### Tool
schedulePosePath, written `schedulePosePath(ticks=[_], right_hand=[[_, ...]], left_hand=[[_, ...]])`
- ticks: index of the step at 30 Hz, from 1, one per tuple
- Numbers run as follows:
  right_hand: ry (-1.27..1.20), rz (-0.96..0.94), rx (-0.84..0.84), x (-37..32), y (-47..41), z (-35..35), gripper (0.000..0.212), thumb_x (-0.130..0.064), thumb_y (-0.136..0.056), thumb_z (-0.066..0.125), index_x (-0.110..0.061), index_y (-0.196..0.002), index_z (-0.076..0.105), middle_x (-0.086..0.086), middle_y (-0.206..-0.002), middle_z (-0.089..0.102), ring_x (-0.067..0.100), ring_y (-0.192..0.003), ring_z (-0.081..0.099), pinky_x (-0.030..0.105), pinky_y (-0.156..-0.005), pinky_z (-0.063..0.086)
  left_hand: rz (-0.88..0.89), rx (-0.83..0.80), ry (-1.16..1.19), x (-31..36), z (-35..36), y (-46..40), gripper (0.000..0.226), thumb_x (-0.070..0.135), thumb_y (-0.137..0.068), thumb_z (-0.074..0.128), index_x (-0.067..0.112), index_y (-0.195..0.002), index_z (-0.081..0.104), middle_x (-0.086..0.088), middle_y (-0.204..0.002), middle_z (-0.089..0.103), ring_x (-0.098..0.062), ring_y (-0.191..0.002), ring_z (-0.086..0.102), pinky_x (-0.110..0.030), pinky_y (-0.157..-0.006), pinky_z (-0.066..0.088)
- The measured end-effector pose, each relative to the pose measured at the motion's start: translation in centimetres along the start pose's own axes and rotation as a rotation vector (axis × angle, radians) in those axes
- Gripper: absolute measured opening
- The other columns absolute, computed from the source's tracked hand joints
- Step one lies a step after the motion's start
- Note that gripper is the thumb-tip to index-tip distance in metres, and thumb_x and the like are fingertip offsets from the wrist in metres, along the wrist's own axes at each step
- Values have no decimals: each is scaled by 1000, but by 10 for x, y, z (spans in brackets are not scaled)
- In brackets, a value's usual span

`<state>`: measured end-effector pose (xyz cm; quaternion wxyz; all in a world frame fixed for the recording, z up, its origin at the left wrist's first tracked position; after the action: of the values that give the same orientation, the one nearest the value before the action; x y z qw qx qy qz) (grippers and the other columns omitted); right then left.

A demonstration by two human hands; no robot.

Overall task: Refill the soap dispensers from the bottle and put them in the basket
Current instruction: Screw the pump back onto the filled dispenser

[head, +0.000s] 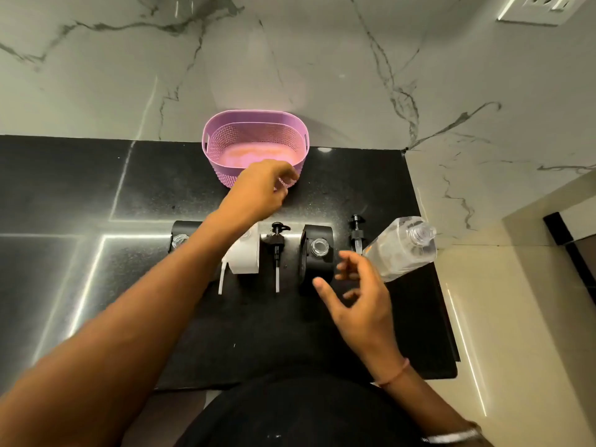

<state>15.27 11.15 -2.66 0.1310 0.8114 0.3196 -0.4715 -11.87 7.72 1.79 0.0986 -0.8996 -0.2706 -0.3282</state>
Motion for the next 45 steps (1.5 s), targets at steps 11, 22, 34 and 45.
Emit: schedulePosePath(ticks=[11, 22, 34, 45], right_hand=[[215, 159, 6, 26, -42, 30, 81, -83, -72, 69, -25, -127, 71, -12, -108, 65, 9, -97, 67, 39, -85, 60], [168, 180, -31, 28, -44, 32, 76, -90, -69, 65, -29, -112, 76, -15, -95, 68, 4, -91, 65, 35, -82, 59], [115, 189, -52, 26, -43, 30, 64, -87, -69, 70, -31, -99, 75, -15, -89, 69, 4, -85, 66, 38, -77, 60], [85, 201, -52, 29, -43, 30, 62, -88, -68, 71, -35, -102, 74, -16, -92, 72, 4, -88, 68, 37, -79, 61]], left_hand=[[-124, -513, -653, -35, 75, -54, 45, 41, -85, 86, 11, -116, 75, -7, -110, 75, -32, -99, 69, -39, -76, 53], [-30, -409, -350, -27, 37, -47, 27, 7, -81, 87, 11, -108, 84, -4, -101, 82, -19, -91, 77, -35, -90, 61], [309, 264, 14, 80, -69, 41, 14, 16, -86, 82, 17, -99, 86, 7, -82, 78, -6, -71, 75, -29, -74, 65], [348, 180, -93, 75, -22, 42, 17, 10, -82, 83, 18, -96, 85, 6, -86, 78, -7, -72, 63, -29, -69, 58]])
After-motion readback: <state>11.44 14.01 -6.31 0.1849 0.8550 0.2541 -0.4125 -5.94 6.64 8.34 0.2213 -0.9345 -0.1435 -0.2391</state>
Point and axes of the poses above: each hand's wrist, its own y-axis away from the middle knuckle, its own z-axis out of the palm, x = y × z, the point moved 2 cm from there along -y, towards the middle knuckle
